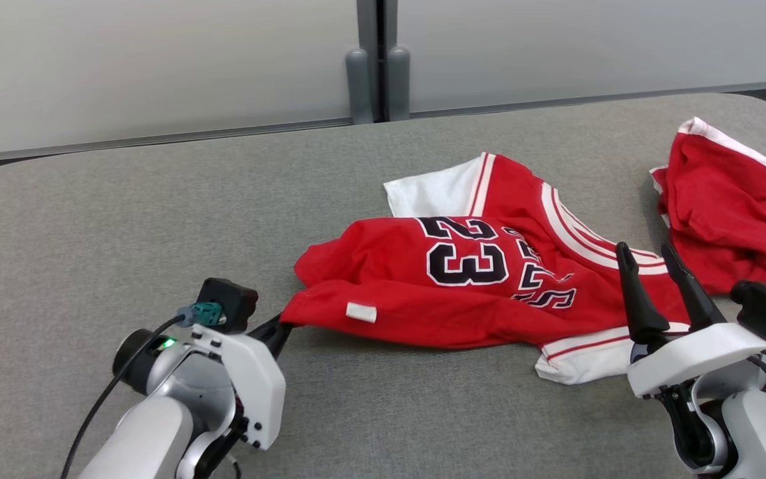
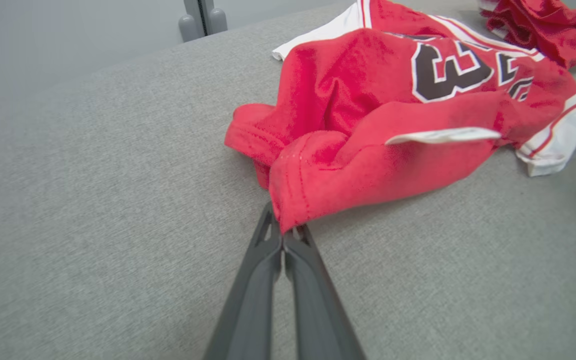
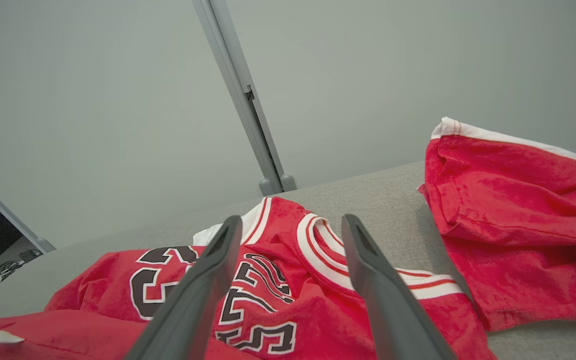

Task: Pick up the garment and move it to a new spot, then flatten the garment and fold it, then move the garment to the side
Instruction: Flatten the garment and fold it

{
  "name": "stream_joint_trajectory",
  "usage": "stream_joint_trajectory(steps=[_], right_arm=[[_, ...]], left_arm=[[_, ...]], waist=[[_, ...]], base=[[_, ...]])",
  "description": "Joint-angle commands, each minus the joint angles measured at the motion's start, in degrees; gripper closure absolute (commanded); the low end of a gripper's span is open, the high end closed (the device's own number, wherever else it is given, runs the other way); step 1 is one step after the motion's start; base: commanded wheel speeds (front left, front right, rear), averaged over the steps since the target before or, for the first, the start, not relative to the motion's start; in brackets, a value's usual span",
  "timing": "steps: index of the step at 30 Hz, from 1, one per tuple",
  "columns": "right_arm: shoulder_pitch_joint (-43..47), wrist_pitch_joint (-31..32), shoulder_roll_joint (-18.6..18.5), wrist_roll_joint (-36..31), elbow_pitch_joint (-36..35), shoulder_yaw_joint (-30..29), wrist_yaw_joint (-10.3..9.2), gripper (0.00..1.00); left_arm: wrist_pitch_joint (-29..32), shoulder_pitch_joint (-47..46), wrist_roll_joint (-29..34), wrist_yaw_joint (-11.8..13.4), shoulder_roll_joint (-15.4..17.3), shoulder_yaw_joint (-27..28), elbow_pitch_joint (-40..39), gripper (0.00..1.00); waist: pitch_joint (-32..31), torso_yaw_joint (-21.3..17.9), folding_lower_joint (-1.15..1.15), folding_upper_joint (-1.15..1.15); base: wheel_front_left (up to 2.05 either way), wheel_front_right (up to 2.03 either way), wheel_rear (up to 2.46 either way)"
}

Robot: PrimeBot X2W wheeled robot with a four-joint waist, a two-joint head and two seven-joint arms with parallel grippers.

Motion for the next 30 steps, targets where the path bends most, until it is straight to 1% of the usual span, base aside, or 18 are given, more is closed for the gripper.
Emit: stream_joint_trajectory(steps=[1, 3, 5, 9, 13, 14, 17, 18, 19, 20, 25, 27, 30], right_arm=[[0.7, 0.1, -0.4, -0.2, 0.0, -0.2, 0.02, 0.0], [1.0, 0.4, -0.5, -0.4, -0.1, -0.4, 0.02, 0.0], [1.3, 0.6, -0.4, -0.6, -0.3, -0.4, 0.02, 0.0], [1.5, 1.4, -0.5, -0.8, -0.8, -0.3, 0.02, 0.0], [1.6, 1.8, -0.6, -1.2, -1.3, -0.6, 0.02, 0.0], [1.8, 2.1, -0.8, -1.4, -1.5, -0.7, 0.02, 0.0], [2.3, 2.4, -1.0, -1.4, -1.9, -1.2, 0.02, 0.0], [2.4, 2.3, -1.1, -1.4, -1.9, -1.3, 0.02, 0.0], [2.4, 2.5, -1.0, -1.5, -1.9, -1.5, 0.02, 0.0], [2.5, 2.5, -0.9, -1.6, -1.9, -1.5, 0.02, 0.0], [2.6, 2.7, -0.5, -1.8, -2.2, -1.4, 0.02, 0.0], [2.9, 2.6, -0.5, -1.8, -2.2, -1.4, 0.02, 0.0], [3.3, 2.3, -0.3, -1.8, -2.2, -1.5, 0.02, 0.0]], left_arm=[[0.3, 1.0, 0.5, 0.6, 1.0, 0.3, -1.1, 1.0], [0.9, 2.9, 1.2, 1.8, 3.4, 1.0, -4.1, 1.0], [1.2, 4.7, 2.4, 3.6, 5.6, 1.8, -6.6, 1.0], [2.0, 8.7, 3.2, 6.4, 8.6, 3.0, -9.0, 1.0], [1.7, 12.9, 2.5, 8.3, 10.0, 4.2, -9.9, 1.0], [1.1, 14.7, 2.1, 9.2, 10.3, 4.8, -10.1, 1.0], [-0.3, 17.2, 1.4, 10.3, 9.8, 5.4, -9.8, 1.0], [-0.8, 17.7, 1.1, 10.5, 9.5, 5.6, -9.2, 0.74], [-1.3, 18.3, 0.8, 10.6, 9.3, 5.6, -8.6, 0.11], [-1.7, 18.6, 0.7, 10.5, 9.0, 5.6, -7.9, 0.0], [-3.7, 19.3, -0.1, 10.7, 8.0, 6.0, -6.7, 0.0], [-4.8, 19.7, -0.1, 11.3, 8.4, 6.9, -6.8, 0.0], [-7.6, 20.0, 0.3, 13.2, 8.4, 8.8, -8.3, 0.0]], waist=[[-1.3, 2.0, 0.0, 0.0], [-1.6, 3.2, 0.0, 0.0], [-1.7, 4.3, 0.0, 0.0], [-1.8, 5.9, 0.0, 0.0], [-1.7, 6.7, 0.0, 0.0], [-1.6, 6.9, 0.0, 0.0], [-1.7, 7.2, 0.0, 0.0], [-1.8, 7.3, 0.0, 0.0], [-1.8, 7.4, 0.0, 0.0], [-2.0, 7.5, 0.0, 0.0], [-2.8, 7.5, 0.0, 0.0], [-3.3, 7.4, 0.0, 0.0], [-4.0, 7.3, 0.0, 0.0]], base=[[0.0, 0.0, 0.0], [0.0, 0.0, 0.0], [0.0, 0.0, 0.0], [0.0, 0.0, 0.0], [0.0, 0.0, 0.0], [0.0, 0.0, 0.0], [0.0, 0.0, 0.0], [0.0, 0.0, 0.0], [0.0, 0.0, 0.0], [0.0, 0.0, 0.0], [0.0, 0.0, 0.0], [0.0, 0.0, 0.0], [0.0, 0.0, 0.0]])
